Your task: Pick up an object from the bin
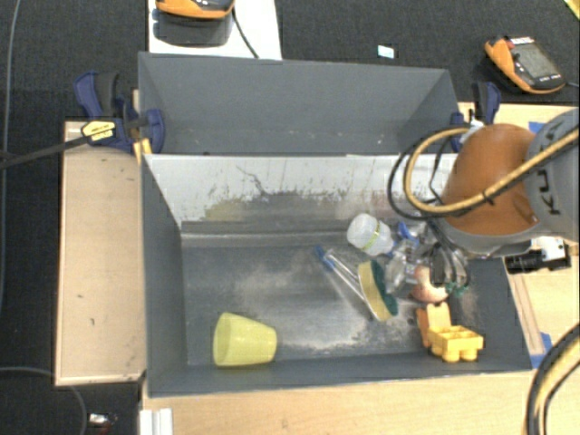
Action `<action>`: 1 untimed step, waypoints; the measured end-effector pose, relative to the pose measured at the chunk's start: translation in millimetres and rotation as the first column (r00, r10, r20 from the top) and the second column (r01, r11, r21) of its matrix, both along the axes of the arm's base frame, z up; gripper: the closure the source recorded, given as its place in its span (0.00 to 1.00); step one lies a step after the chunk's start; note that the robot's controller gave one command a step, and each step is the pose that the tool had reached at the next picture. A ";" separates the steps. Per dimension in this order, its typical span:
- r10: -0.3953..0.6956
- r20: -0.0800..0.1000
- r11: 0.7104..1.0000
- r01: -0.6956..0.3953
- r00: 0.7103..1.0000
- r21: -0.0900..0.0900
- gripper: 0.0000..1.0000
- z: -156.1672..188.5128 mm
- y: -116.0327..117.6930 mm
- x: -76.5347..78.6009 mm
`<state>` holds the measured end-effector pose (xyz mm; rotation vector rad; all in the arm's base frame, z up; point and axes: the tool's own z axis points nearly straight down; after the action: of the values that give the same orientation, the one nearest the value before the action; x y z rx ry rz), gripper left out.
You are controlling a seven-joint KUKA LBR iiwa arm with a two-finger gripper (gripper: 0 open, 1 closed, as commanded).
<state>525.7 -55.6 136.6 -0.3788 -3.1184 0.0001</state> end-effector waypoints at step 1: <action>0.005 0.011 1.000 -0.005 1.000 0.020 0.00 -39.9 -62.0 7.4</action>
Offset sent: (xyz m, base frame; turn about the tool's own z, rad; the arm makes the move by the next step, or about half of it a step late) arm 0.0000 0.0000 0.0000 0.0000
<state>533.1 -117.6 96.7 -0.3715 -3.1272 -0.0339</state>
